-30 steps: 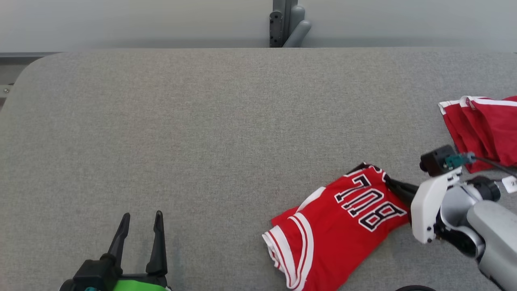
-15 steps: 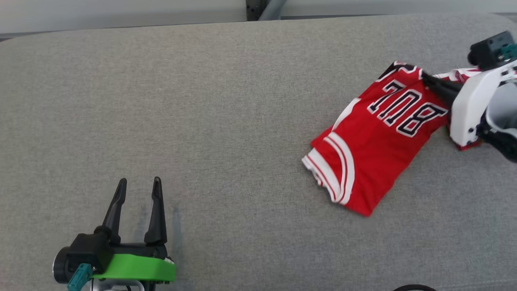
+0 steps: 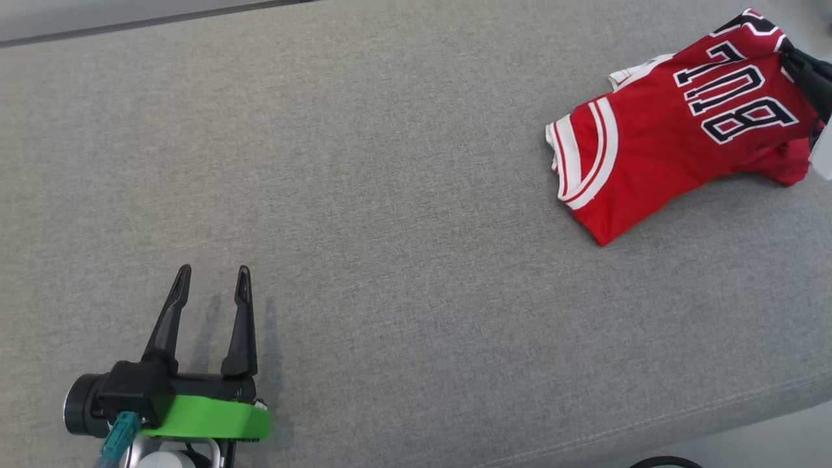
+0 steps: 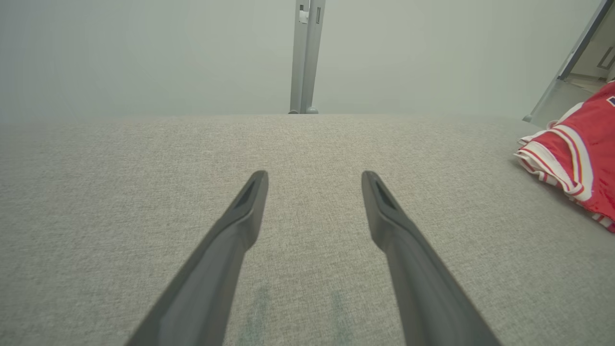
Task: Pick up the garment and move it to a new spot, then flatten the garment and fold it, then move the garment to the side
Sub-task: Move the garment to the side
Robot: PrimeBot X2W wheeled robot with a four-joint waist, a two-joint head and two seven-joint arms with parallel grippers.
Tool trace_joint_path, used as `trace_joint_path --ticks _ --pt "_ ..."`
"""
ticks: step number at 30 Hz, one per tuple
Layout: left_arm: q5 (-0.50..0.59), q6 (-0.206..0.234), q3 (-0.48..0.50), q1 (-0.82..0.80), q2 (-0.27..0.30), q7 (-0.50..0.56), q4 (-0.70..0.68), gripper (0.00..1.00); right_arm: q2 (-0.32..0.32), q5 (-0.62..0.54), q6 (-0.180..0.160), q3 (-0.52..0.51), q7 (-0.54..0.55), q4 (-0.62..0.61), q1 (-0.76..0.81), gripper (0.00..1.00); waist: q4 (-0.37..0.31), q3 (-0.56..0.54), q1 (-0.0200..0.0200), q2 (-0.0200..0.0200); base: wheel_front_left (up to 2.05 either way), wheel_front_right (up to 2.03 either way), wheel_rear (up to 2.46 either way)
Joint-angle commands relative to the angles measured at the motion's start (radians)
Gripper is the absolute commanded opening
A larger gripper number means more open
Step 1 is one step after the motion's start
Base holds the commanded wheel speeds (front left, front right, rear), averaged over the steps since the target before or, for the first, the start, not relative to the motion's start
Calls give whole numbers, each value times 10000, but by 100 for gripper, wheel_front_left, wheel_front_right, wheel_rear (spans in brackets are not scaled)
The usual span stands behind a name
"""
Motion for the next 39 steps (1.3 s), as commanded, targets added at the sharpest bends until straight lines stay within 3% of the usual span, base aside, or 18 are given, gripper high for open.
trace_joint_path --ticks 1,14,22,23,24,25,32,39 --pt "140 -58 19 -202 134 -24 -36 100 23 59 -9 -180 -220 136 -148 0 -455 468 -1 0 0 0 0" --pt "325 -153 65 -279 297 -24 -146 100 -146 323 -9 -1213 -885 1050 -442 0 -173 916 -1 0 0 0 0" --pt "484 -161 169 -94 460 -24 -189 100 -293 14 -9 -1925 -1490 3207 -97 0 310 1137 -1 0 0 0 0" --pt "509 -163 145 -23 462 -25 -169 100 -214 -101 -9 -2009 -1718 3535 -106 32 346 1132 -1 0 0 0 0" --pt "517 -165 119 52 478 -25 -137 100 -137 -305 -9 -2020 -1981 3806 -120 89 370 1127 -1 0 0 0 0" --pt "514 -163 115 93 496 -24 -131 100 -71 -493 -9 -2063 -2259 4102 -164 100 389 1119 -1 0 0 0 0" --pt "411 -123 118 339 355 -25 -68 100 408 -1440 -9 -2010 -3521 5219 -385 100 419 846 -1 0 0 0 0" --pt "177 -66 106 439 152 -25 9 100 406 -2491 -9 -2050 -4510 4506 221 100 486 113 -1 0 0 0 0"
